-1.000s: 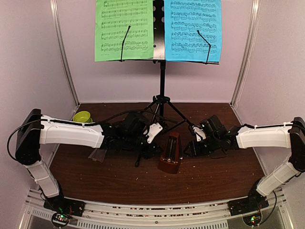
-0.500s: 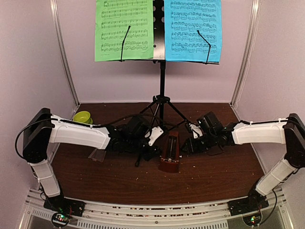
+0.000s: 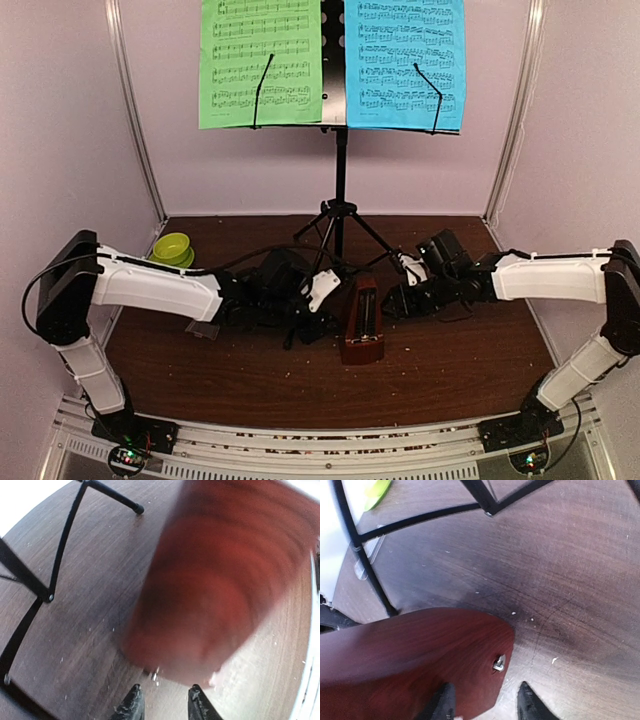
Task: Set up the instrument practice props
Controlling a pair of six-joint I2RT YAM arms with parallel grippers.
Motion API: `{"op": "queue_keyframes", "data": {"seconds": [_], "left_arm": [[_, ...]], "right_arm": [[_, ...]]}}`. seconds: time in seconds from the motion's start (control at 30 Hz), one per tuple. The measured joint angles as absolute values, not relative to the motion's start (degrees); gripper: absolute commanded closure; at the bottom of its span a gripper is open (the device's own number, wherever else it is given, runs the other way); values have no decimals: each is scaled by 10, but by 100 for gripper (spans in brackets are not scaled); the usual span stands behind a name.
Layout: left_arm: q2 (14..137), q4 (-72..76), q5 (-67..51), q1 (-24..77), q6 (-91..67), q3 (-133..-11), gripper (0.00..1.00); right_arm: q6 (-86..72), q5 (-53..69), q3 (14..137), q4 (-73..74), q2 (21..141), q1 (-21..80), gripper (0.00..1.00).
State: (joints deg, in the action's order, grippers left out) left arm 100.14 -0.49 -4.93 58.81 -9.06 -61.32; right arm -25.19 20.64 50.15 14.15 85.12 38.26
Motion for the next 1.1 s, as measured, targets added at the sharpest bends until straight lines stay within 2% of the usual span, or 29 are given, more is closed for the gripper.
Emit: {"op": "queue_keyframes", "data": {"seconds": [0.27, 0.43, 0.83, 1.1], "left_arm": [[938, 7, -60, 553, -126, -568, 62], [933, 13, -71, 540, -137, -571, 61], [948, 11, -86, 540, -140, -608, 61], [953, -1, -86, 540, -140, -613, 61]], "right_arm": [[-242, 215, 434, 142, 728, 382, 21], [-244, 249, 395, 106, 670, 386, 8], [-253, 239, 423, 66, 683, 437, 11], [-258, 188, 455, 72, 708, 460, 24]]}}
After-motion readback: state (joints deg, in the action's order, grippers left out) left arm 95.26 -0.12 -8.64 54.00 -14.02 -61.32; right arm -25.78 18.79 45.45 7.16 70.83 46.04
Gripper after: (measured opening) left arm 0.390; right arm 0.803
